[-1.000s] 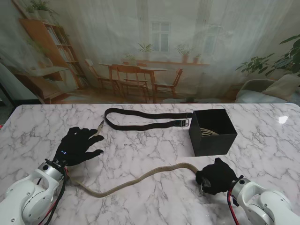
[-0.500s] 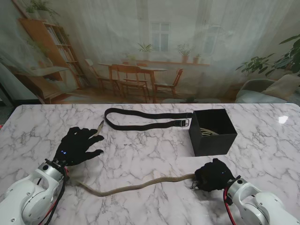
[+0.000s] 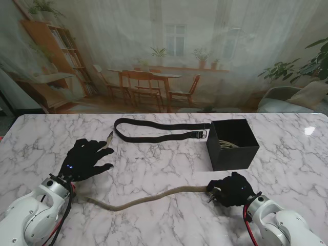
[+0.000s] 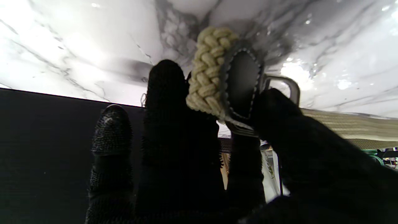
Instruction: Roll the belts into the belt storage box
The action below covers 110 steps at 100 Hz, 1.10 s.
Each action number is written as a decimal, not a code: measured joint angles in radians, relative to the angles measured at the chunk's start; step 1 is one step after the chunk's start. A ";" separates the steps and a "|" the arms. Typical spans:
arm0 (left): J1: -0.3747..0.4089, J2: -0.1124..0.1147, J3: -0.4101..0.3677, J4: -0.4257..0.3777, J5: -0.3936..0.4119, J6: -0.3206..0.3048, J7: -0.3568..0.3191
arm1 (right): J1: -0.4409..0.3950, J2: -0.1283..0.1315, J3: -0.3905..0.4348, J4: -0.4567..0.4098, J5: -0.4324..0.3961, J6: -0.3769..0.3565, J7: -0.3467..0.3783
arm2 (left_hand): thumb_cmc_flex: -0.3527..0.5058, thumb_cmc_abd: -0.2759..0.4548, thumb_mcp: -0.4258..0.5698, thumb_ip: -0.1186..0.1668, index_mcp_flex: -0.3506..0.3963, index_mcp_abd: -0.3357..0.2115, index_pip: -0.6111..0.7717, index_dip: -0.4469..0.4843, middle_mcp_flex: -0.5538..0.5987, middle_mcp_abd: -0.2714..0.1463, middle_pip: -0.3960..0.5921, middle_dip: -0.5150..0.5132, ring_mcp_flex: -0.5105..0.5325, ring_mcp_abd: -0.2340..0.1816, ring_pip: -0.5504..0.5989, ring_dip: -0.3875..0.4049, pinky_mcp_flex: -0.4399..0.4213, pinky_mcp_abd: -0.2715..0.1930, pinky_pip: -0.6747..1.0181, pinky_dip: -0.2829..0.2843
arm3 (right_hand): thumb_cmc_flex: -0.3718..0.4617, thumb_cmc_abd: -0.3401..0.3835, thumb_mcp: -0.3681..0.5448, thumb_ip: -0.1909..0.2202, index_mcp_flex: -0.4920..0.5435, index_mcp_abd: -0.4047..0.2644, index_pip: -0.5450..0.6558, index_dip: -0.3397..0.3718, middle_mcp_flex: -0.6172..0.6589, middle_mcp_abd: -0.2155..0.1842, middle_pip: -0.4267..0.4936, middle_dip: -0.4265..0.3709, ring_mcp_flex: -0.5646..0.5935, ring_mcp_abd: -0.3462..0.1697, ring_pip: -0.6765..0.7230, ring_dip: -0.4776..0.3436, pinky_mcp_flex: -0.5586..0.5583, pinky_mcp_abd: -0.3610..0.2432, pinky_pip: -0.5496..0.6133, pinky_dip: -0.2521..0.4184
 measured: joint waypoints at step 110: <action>-0.001 0.000 0.000 0.003 0.000 -0.007 0.011 | 0.019 0.026 -0.057 0.057 -0.185 0.121 -0.248 | 0.000 0.000 0.000 0.000 0.000 0.001 0.000 0.000 0.000 0.000 0.000 0.000 0.000 0.000 0.001 0.002 0.000 0.000 0.000 0.000 | -0.198 -0.028 -0.341 0.091 -0.185 0.217 -0.097 0.021 -0.679 0.001 0.306 0.304 -0.502 -0.035 0.103 0.090 -0.133 -0.098 0.054 0.080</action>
